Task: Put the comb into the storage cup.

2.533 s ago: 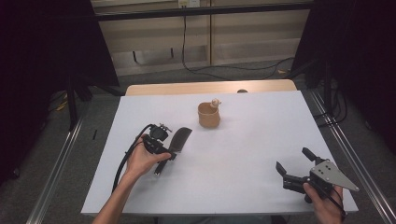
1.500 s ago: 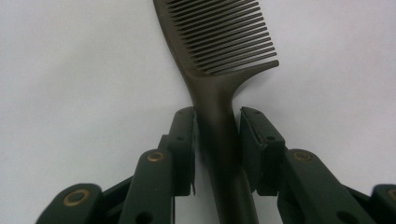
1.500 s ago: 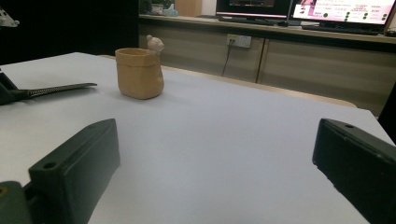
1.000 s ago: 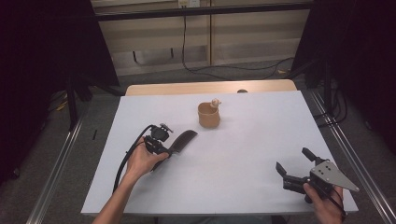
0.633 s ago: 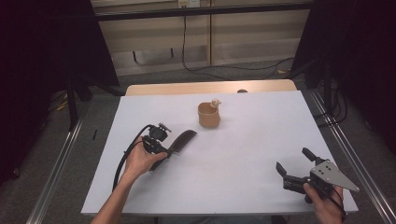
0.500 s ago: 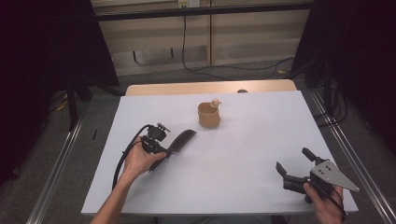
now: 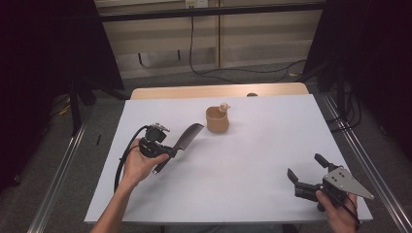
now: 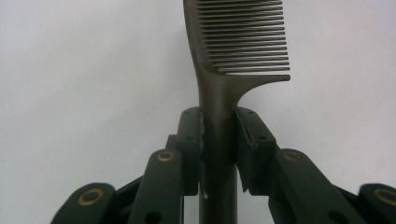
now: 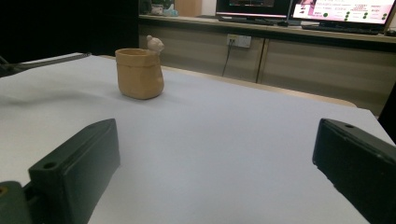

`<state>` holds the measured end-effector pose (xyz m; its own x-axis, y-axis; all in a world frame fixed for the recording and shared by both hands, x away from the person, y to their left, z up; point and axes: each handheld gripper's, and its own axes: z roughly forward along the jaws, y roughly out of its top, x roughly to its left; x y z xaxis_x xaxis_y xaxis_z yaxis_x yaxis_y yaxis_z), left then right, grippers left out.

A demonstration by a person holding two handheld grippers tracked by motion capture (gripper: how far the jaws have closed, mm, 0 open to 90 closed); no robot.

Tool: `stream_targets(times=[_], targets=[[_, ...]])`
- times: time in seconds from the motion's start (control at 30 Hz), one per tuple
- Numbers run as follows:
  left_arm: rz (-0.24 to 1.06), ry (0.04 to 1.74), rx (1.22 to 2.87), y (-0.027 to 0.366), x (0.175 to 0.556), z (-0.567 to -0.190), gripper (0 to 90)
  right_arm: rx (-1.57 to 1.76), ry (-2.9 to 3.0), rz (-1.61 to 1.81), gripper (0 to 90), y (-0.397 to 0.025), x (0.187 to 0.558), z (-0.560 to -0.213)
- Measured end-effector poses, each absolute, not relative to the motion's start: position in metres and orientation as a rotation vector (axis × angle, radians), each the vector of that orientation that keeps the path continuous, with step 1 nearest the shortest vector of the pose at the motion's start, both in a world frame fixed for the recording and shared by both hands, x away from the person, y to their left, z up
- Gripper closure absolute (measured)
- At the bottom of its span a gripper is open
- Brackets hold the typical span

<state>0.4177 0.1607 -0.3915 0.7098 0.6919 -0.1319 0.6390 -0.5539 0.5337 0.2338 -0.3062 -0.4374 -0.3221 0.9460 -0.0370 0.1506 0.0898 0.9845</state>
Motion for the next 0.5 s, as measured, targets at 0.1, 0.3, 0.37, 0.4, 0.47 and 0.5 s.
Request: stream_targets(times=[0.1,0.3,0.37,0.4,0.47,0.5], targets=[[0.137,0.996,2.326,0.162,0.417,-0.388,72.8,1.108,1.601,1.311,0.3,-0.306,0.234,-0.437],[0.177,0.965,2.246,0.166,0.414,-0.381,72.8,1.108,1.602,1.311,0.3,-0.306,0.233,-0.437],[0.191,0.972,2.220,0.167,0.414,-0.379,72.7,1.108,1.603,1.311,0.3,-0.306,0.233,-0.437],[0.202,0.963,2.212,0.168,0.414,-0.378,72.7,1.108,1.604,1.310,0.3,-0.307,0.233,-0.437],[0.220,0.964,2.185,0.169,0.413,-0.377,72.7,1.109,1.604,1.310,0.3,-0.307,0.233,-0.437],[0.231,0.959,2.177,0.169,0.413,-0.376,72.7,1.108,1.602,1.310,0.3,-0.307,0.233,-0.437]])
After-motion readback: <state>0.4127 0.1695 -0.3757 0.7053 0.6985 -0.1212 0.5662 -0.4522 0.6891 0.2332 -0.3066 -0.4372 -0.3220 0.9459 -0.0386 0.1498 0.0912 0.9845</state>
